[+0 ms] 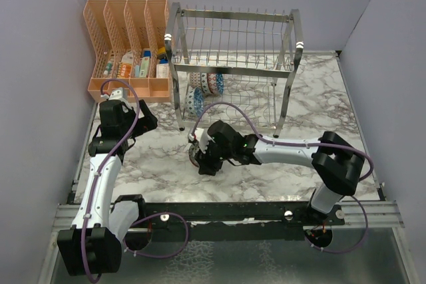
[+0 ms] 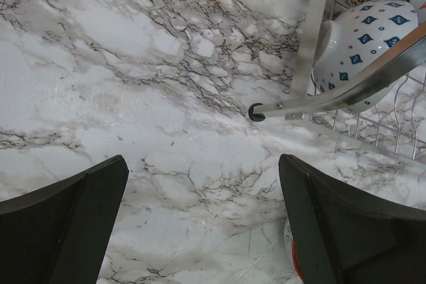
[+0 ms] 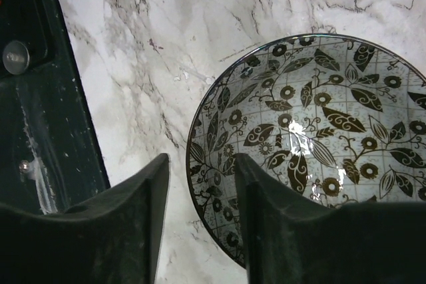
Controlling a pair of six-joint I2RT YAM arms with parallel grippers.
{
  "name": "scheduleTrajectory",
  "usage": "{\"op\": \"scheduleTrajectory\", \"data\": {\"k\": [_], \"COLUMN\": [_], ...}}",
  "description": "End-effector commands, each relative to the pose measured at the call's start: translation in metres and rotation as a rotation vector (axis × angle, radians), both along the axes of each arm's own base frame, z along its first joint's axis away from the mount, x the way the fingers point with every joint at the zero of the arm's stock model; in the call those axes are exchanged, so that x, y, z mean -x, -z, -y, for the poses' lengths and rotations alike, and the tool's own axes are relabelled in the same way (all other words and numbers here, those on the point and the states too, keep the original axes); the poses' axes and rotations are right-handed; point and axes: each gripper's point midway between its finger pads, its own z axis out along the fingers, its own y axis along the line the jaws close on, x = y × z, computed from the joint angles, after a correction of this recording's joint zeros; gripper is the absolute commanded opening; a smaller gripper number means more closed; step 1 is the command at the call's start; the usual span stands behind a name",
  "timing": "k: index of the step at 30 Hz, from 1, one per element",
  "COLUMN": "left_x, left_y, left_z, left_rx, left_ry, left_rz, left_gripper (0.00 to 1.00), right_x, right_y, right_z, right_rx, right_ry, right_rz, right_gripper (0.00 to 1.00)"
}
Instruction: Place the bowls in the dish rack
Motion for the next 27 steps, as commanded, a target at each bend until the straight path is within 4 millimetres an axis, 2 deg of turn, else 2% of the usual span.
{"op": "scheduleTrajectory", "data": {"k": [1,4,9,12,15,19,23,27], "left_x": [-0.004,-0.003,-0.003,-0.003,-0.002,-0.002,-0.002,-0.001], "left_y": [-0.006,-0.006,-0.007,-0.007,-0.008,-0.009,-0.009,-0.008], "left_z": [0.001,0.001,0.001,0.0,0.0,0.001,0.001,0.001], "left_rx": [0.005,0.005,0.005,0.006,0.006,0.006,0.005,0.006], "left_ry": [0.01,0.01,0.008,0.007,0.007,0.008,0.009,0.008], "left_rz": [0.03,0.029,0.032,0.032,0.035,0.038,0.04,0.038], "left_gripper": [0.99,0.99,0.99,0.99,0.99,0.99,0.99,0.99], "right_x": [0.004,0.003,0.007,0.007,0.005,0.006,0.001,-0.005], "right_y": [0.0,-0.004,-0.018,-0.019,-0.018,-0.029,-0.036,-0.042], "right_z": [-0.006,-0.007,-0.01,-0.012,-0.013,-0.017,-0.019,-0.02], "right_rx": [-0.003,-0.016,-0.053,-0.055,-0.053,-0.083,-0.093,-0.105], "right_ry": [-0.033,-0.028,-0.044,-0.049,-0.037,-0.041,-0.012,0.032], "right_rz": [-0.006,-0.001,-0.003,-0.008,-0.013,-0.015,-0.003,0.006], "right_gripper": [0.36,0.26,0.26,0.25,0.14,0.12,0.01,0.01]}}
